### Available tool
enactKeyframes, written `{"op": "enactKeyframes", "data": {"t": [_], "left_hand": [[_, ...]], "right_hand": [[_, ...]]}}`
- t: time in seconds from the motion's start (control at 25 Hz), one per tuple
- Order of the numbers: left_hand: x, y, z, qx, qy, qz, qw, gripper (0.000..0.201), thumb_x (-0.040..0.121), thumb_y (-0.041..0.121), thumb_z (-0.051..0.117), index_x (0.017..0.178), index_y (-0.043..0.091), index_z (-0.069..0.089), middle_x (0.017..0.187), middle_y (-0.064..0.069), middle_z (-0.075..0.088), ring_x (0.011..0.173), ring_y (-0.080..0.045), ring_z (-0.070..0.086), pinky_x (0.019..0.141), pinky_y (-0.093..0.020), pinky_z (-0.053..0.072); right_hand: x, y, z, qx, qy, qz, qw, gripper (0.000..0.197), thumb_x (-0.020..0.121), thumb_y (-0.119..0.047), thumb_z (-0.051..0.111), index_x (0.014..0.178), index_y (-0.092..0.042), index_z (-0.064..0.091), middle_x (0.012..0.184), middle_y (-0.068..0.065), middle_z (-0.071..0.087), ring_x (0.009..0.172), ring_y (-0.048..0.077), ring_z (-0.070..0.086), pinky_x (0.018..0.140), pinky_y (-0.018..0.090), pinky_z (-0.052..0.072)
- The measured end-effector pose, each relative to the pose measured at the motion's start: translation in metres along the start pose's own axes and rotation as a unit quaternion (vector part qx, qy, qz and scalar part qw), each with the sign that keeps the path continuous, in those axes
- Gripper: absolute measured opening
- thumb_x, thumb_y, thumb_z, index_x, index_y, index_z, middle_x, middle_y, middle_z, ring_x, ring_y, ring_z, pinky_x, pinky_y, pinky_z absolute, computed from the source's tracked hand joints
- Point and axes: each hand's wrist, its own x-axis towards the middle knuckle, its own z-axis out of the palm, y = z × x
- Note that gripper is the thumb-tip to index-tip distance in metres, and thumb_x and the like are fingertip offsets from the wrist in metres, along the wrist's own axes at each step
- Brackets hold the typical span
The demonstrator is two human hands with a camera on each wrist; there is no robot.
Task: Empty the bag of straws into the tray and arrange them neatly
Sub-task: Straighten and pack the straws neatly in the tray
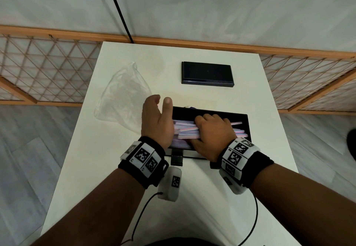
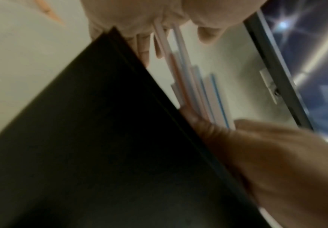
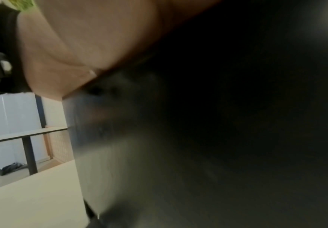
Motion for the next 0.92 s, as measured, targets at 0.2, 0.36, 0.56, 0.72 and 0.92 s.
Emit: {"op": "enactKeyframes", "data": {"t": [0.2, 0.36, 0.56, 0.72, 0.92], "left_hand": [[0.003, -0.004, -0.002, 0.081, -0.100, -0.027, 0.991, 0.101, 0.087, 0.073, 0.025, 0.163, 0.013, -0.006, 0.172, -0.007, 0.004, 0.158, -0.022, 0.012, 0.129, -0.042, 0.010], [0.001, -0.011, -0.012, 0.044, -0.157, -0.013, 0.987, 0.102, 0.088, 0.078, 0.034, 0.163, 0.021, -0.007, 0.172, 0.003, -0.007, 0.159, -0.014, 0.000, 0.129, -0.036, 0.004], [-0.010, -0.005, -0.007, 0.315, -0.180, 0.338, 0.868, 0.084, 0.068, 0.059, 0.053, 0.133, 0.007, 0.059, 0.147, -0.016, 0.051, 0.135, -0.038, 0.048, 0.110, -0.057, 0.042], [-0.019, 0.018, 0.005, 0.450, -0.339, 0.284, 0.776, 0.099, 0.061, 0.075, 0.053, 0.138, 0.014, 0.047, 0.137, -0.004, 0.051, 0.128, -0.025, 0.047, 0.112, -0.044, 0.039], [-0.011, 0.026, 0.031, 0.597, -0.324, 0.245, 0.691, 0.099, 0.074, 0.054, 0.075, 0.151, 0.012, 0.029, 0.143, -0.006, 0.049, 0.133, -0.026, 0.045, 0.121, -0.044, 0.027]], "right_hand": [[-0.002, 0.001, -0.003, 0.099, 0.023, -0.023, 0.995, 0.091, 0.065, -0.087, 0.043, 0.127, -0.020, 0.049, 0.120, 0.001, 0.054, 0.112, 0.024, 0.051, 0.098, 0.040, 0.045], [-0.018, 0.031, -0.005, 0.106, 0.021, -0.003, 0.994, 0.092, 0.070, -0.089, 0.034, 0.130, -0.021, 0.050, 0.120, 0.000, 0.056, 0.111, 0.023, 0.053, 0.098, 0.038, 0.043], [-0.021, 0.033, 0.006, 0.062, -0.012, -0.030, 0.998, 0.119, 0.058, -0.101, 0.022, 0.146, -0.023, 0.039, 0.143, -0.002, 0.050, 0.129, 0.025, 0.047, 0.112, 0.045, 0.033], [-0.019, 0.041, 0.004, -0.003, -0.038, -0.002, 0.999, 0.130, 0.040, -0.095, 0.053, 0.144, -0.020, 0.033, 0.141, -0.001, 0.049, 0.128, 0.026, 0.046, 0.112, 0.049, 0.034], [-0.011, 0.038, 0.009, -0.010, -0.099, 0.015, 0.995, 0.116, 0.052, -0.079, 0.070, 0.148, -0.029, 0.028, 0.145, -0.003, 0.047, 0.131, 0.027, 0.045, 0.114, 0.051, 0.031]]}}
